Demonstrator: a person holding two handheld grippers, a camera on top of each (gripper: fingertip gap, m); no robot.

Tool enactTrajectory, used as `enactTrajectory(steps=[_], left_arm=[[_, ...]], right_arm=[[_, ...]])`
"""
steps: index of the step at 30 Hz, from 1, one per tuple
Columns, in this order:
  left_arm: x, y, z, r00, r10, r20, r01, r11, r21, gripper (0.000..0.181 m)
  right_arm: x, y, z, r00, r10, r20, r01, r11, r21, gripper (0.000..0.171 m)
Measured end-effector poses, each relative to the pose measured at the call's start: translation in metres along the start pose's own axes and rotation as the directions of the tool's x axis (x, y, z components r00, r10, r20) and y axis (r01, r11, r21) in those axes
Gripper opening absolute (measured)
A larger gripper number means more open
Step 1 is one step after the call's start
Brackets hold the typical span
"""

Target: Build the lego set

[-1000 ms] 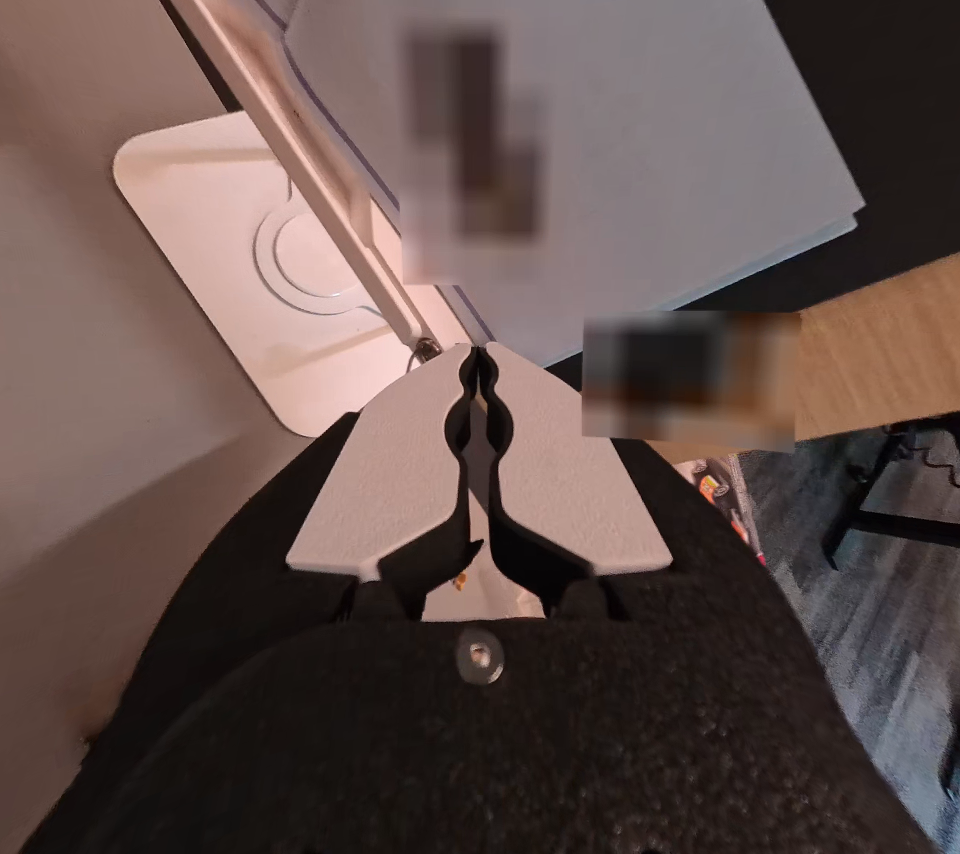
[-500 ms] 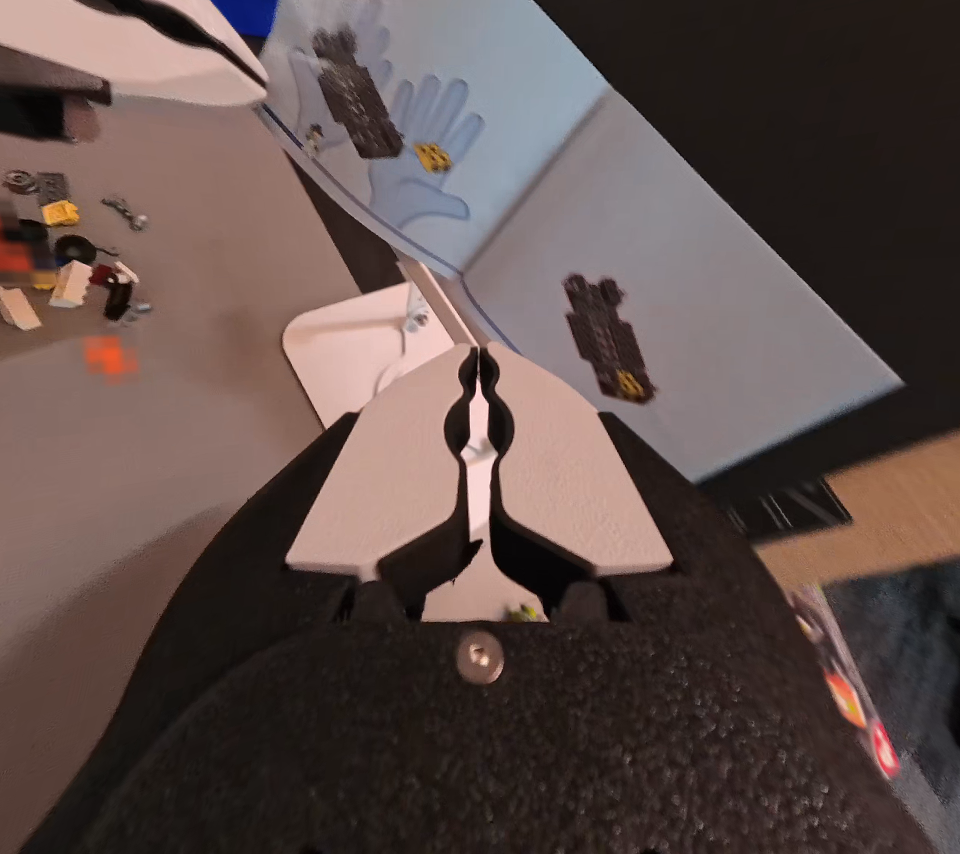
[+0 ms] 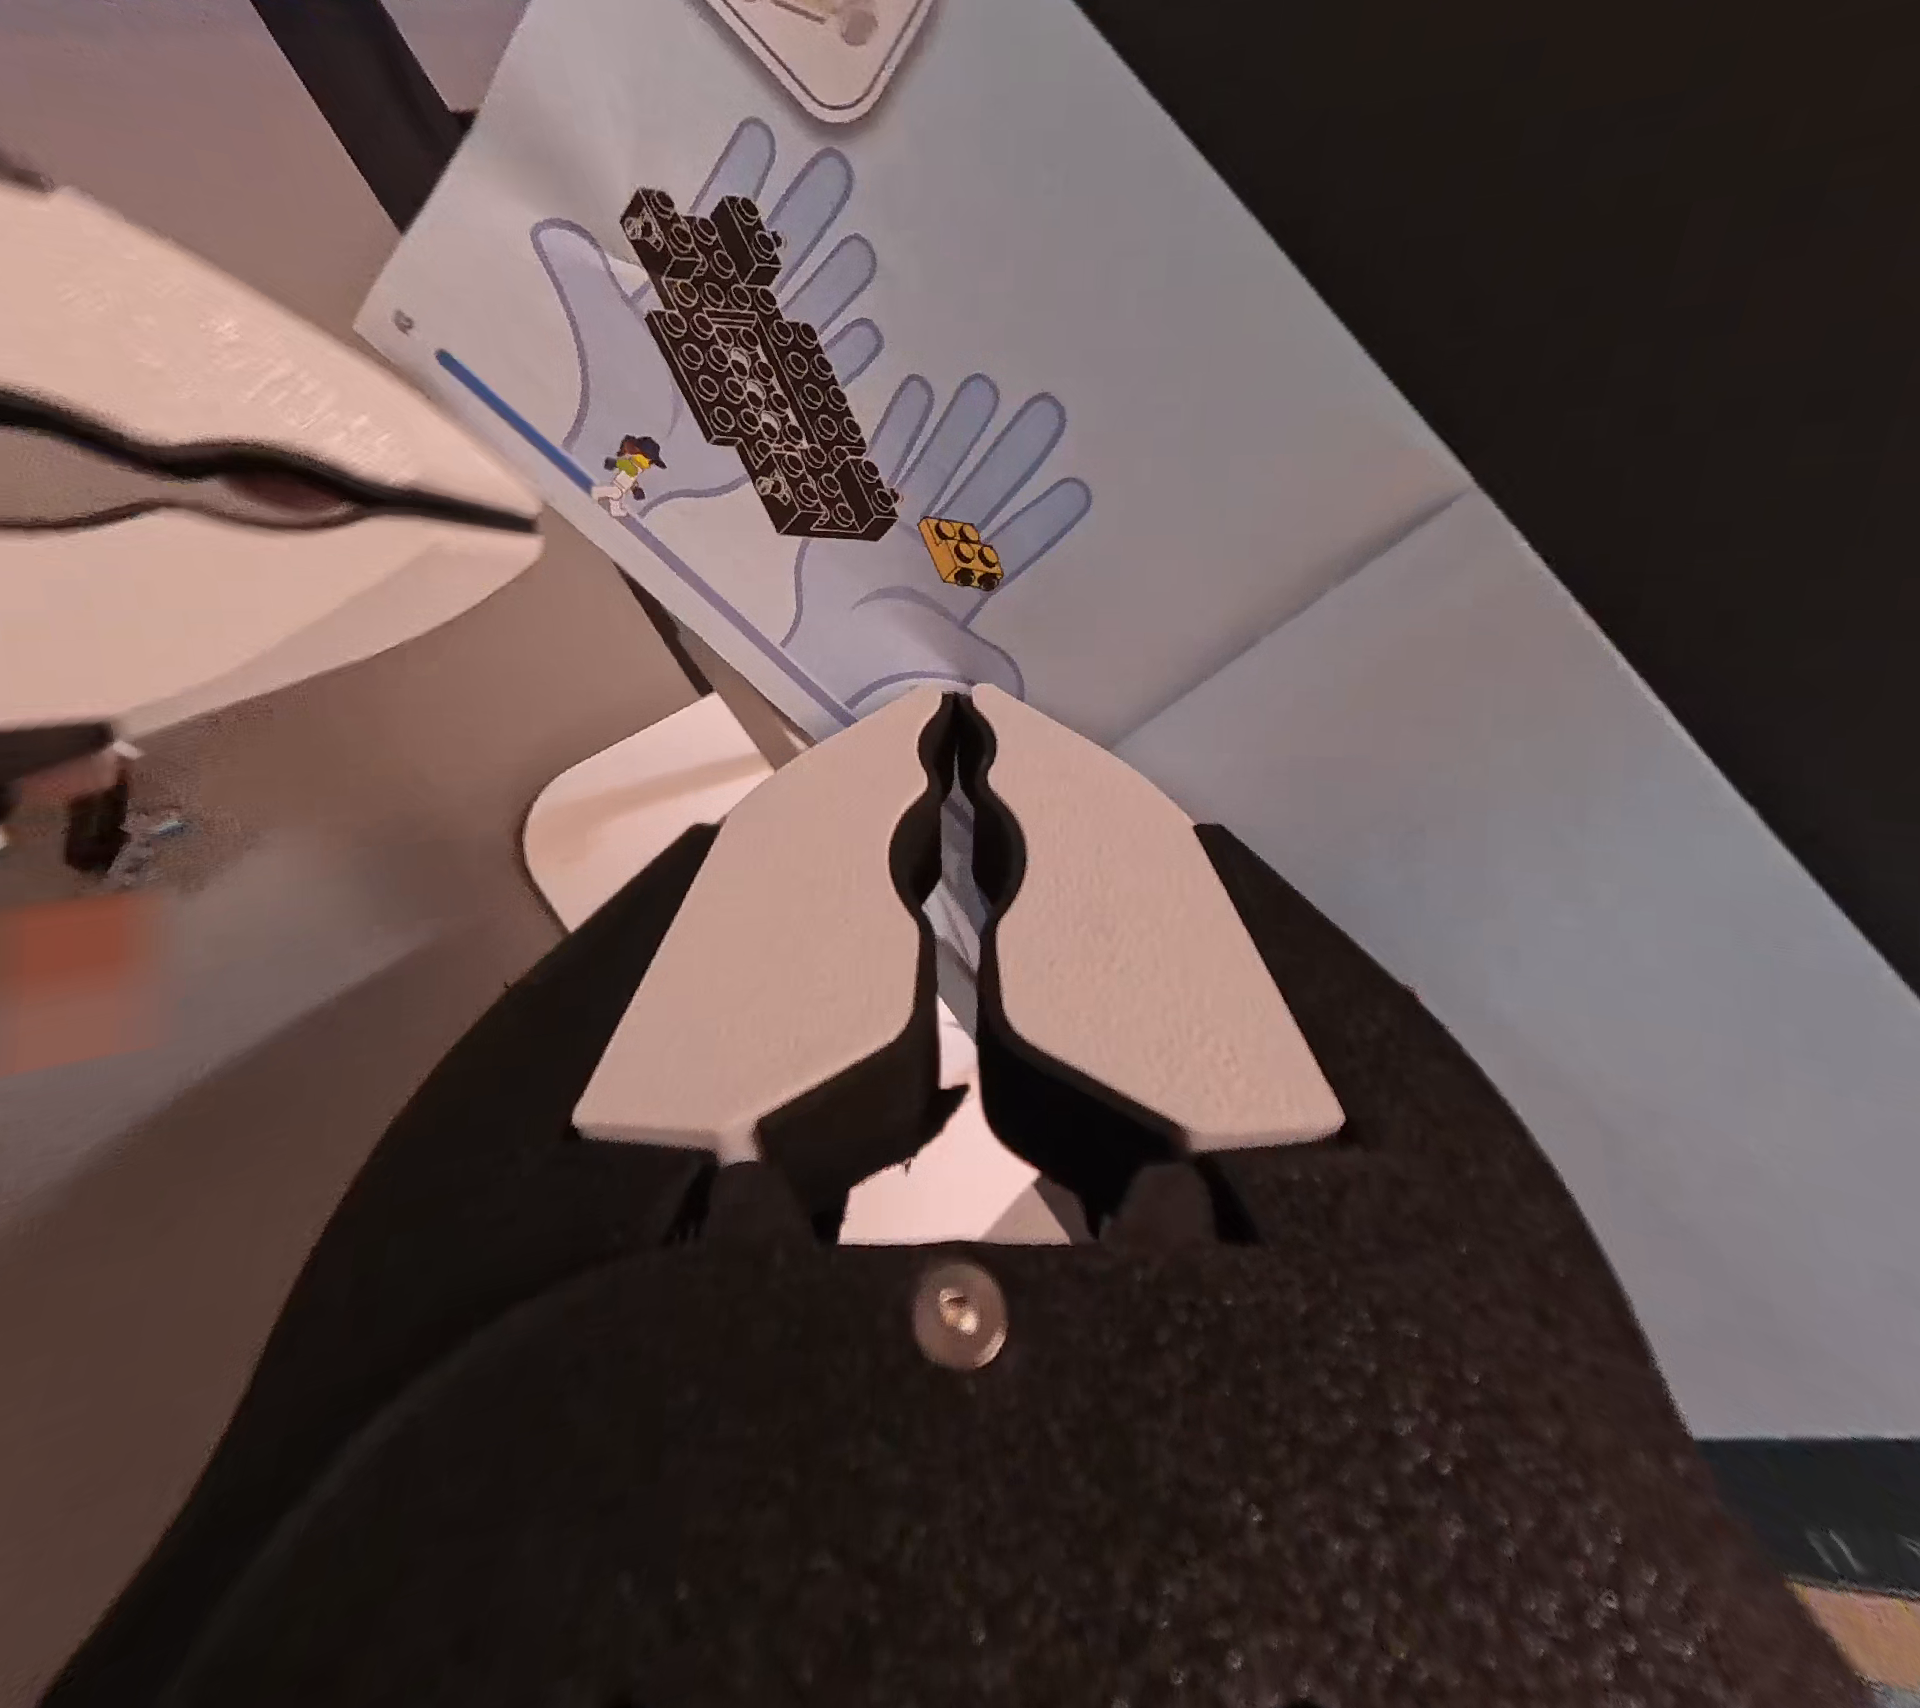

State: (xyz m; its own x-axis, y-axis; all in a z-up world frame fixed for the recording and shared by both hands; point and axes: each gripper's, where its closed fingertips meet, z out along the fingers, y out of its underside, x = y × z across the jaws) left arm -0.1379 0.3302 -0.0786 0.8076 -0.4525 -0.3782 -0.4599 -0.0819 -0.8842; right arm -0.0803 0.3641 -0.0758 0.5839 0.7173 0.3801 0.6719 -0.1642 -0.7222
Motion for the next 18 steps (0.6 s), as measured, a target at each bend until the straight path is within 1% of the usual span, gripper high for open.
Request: enactTrajectory(steps=[3,7,9,13,15,18], left_arm=[[-0.012,0.002,0.018,0.998,0.047,0.033,-0.046,0.998,-0.040,0.000],[-0.022,0.000,0.028,0.988,0.136,0.075,-0.131,0.989,-0.068,0.000],[-0.023,-0.001,0.029,0.987,0.142,0.073,-0.136,0.988,-0.076,0.000],[-0.016,0.010,0.025,0.994,0.110,0.017,-0.107,0.985,-0.135,0.000],[-0.013,0.014,0.023,0.992,0.129,0.015,-0.126,0.982,-0.141,0.000],[-0.013,0.016,0.019,0.988,0.154,0.025,-0.149,0.978,-0.147,0.000]], right_arm=[[0.005,0.001,-0.002,1.000,0.002,-0.029,-0.002,1.000,0.017,0.000],[0.011,-0.003,-0.005,0.999,0.001,-0.036,0.001,0.997,0.079,0.000],[0.014,-0.005,-0.005,0.998,-0.012,-0.057,0.018,0.994,0.106,0.000],[0.001,0.006,-0.002,0.992,-0.121,-0.033,0.122,0.991,0.054,0.000],[-0.002,0.007,-0.002,0.983,-0.174,-0.053,0.177,0.983,0.044,0.000],[-0.006,0.006,-0.006,0.980,-0.193,-0.051,0.196,0.979,0.054,0.001]])
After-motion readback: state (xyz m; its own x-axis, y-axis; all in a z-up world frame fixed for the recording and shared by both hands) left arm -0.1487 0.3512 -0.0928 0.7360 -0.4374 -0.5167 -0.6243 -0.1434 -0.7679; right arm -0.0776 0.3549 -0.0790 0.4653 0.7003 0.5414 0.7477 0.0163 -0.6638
